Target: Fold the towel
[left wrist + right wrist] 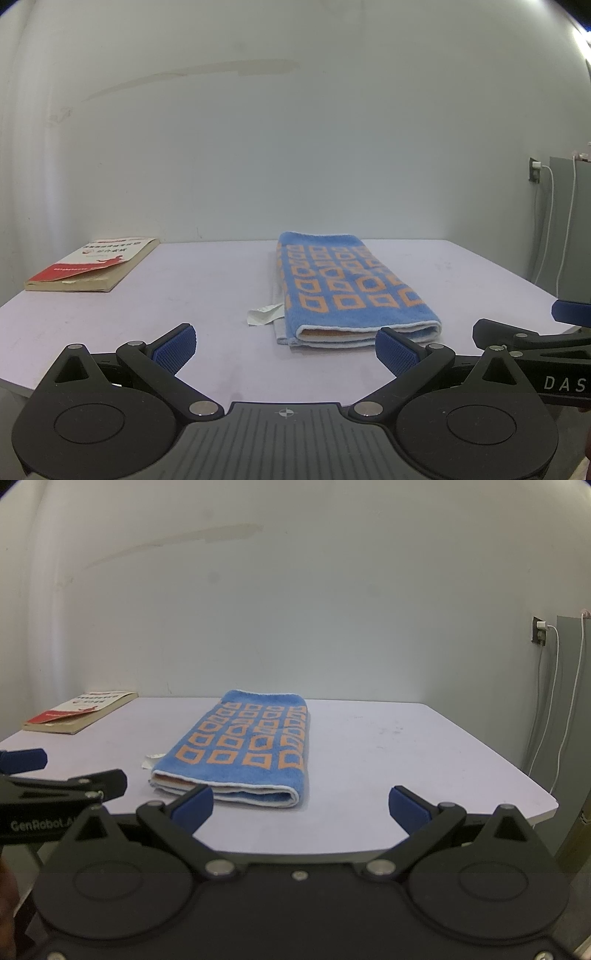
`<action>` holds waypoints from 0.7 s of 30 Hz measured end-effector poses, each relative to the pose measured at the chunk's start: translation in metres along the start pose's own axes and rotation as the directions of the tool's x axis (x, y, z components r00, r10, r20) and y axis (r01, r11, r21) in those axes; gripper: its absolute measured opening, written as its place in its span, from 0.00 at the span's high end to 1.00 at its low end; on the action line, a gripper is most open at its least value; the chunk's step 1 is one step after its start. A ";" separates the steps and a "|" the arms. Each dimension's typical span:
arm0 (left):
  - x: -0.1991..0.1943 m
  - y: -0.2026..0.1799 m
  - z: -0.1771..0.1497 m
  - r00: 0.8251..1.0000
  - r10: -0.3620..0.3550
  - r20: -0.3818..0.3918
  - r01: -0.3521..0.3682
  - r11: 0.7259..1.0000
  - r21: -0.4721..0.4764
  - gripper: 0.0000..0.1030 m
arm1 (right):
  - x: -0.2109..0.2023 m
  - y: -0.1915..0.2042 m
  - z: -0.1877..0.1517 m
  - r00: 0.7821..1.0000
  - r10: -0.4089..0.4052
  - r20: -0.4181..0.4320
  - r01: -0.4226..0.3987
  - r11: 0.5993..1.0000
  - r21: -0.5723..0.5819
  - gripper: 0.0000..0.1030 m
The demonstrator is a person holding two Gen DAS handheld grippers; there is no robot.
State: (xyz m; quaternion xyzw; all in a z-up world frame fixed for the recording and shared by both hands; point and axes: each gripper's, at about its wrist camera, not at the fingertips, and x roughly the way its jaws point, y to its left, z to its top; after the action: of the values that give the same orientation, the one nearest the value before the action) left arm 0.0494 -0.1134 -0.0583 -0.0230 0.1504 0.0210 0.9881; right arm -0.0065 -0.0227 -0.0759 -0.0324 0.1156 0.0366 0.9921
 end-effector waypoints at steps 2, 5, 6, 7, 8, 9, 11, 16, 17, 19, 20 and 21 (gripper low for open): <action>0.000 -0.001 0.000 1.000 0.001 0.000 -0.001 1.000 0.002 0.00 | 0.000 0.000 0.001 1.000 -0.002 0.000 0.002 1.000 0.000 0.00; 0.000 -0.002 0.000 1.000 0.000 -0.001 0.000 1.000 0.011 0.00 | 0.000 -0.002 0.002 1.000 -0.005 0.000 0.005 1.000 0.000 0.00; 0.001 -0.003 -0.001 1.000 0.000 -0.005 0.000 1.000 0.018 0.00 | 0.000 -0.002 0.002 1.000 -0.005 0.000 0.005 1.000 0.000 0.00; 0.001 -0.004 -0.001 1.000 -0.001 -0.007 0.001 1.000 0.024 0.00 | 0.000 -0.003 0.002 1.000 -0.006 0.001 0.006 1.000 0.000 0.00; 0.001 -0.005 -0.002 1.000 -0.002 -0.008 0.002 1.000 0.030 0.00 | 0.000 -0.003 0.003 1.000 -0.008 0.002 0.008 1.000 0.001 0.00; 0.001 -0.006 -0.002 1.000 -0.001 -0.010 0.001 0.999 0.037 0.00 | -0.001 -0.004 0.003 1.000 -0.009 0.002 0.009 1.000 0.003 0.00; 0.000 -0.007 -0.002 1.000 0.000 -0.010 0.001 0.999 0.043 0.00 | -0.001 -0.005 0.003 1.000 -0.011 0.002 0.011 1.000 0.006 0.00; 0.001 -0.008 -0.003 1.000 -0.005 -0.017 0.006 0.999 0.046 0.00 | -0.002 -0.005 0.002 1.000 -0.019 0.002 0.019 1.000 -0.004 0.00; 0.001 -0.008 -0.004 1.000 -0.010 -0.020 0.011 0.999 0.051 0.00 | -0.002 -0.005 0.002 1.000 -0.022 0.003 0.022 1.000 -0.009 0.00; 0.001 -0.010 -0.004 1.000 -0.023 -0.021 0.024 0.998 0.060 0.00 | -0.004 -0.006 0.003 1.000 -0.028 0.006 0.028 0.999 -0.016 0.00; 0.001 -0.010 -0.005 0.999 -0.041 -0.025 0.042 0.997 0.060 0.00 | -0.005 -0.007 0.003 0.999 -0.030 0.010 0.031 0.999 -0.019 0.00; 0.001 -0.011 -0.005 0.998 -0.053 -0.028 0.054 0.997 0.060 0.00 | -0.007 -0.008 0.003 0.999 -0.033 0.014 0.034 0.999 -0.023 0.00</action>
State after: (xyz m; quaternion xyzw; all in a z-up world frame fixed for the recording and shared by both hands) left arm 0.0497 -0.1245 -0.0628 0.0026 0.1632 -0.0103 0.9865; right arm -0.0115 -0.0309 -0.0707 -0.0454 0.1081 0.0215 0.9929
